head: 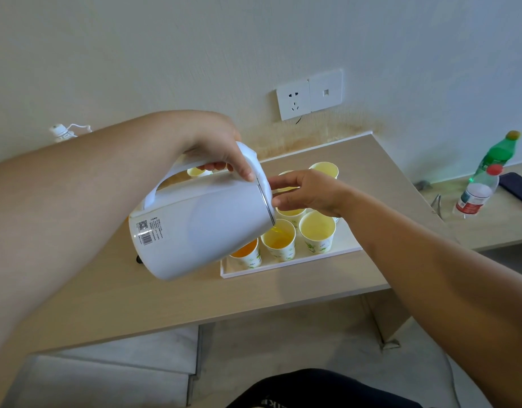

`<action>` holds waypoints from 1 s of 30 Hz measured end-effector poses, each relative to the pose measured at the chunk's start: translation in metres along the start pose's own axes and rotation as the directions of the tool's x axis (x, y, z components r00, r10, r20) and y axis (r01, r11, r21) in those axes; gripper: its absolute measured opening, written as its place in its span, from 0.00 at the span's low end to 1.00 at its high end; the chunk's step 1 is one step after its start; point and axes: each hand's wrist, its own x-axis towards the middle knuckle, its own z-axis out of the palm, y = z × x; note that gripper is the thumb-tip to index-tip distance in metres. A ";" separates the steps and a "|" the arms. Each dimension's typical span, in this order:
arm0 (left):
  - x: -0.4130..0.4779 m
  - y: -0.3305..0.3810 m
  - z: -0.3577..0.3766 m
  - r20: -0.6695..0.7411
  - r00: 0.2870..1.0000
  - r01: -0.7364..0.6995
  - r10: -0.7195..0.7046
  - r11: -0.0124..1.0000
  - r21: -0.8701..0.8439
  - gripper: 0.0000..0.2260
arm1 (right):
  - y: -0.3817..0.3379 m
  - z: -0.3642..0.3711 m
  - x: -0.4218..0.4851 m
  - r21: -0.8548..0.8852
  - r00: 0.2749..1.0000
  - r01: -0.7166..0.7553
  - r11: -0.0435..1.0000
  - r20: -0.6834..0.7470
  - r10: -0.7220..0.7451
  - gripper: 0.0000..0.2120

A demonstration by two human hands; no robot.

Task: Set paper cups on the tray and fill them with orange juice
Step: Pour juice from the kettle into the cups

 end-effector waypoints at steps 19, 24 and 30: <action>-0.010 0.004 -0.005 -0.044 0.999 0.008 -0.003 0.993 0.116 0.18 | 0.001 0.010 0.006 -0.065 0.997 0.059 0.996 -0.051 -0.062 0.18; -0.014 0.006 -0.009 -0.058 0.998 0.016 -0.007 0.990 0.141 0.18 | 0.000 0.009 0.006 -0.046 0.996 0.074 0.996 -0.050 -0.077 0.19; -0.015 0.008 -0.010 -0.058 0.998 0.007 0.002 0.988 0.155 0.18 | 0.000 0.009 0.006 -0.042 0.995 0.080 0.996 -0.062 -0.083 0.19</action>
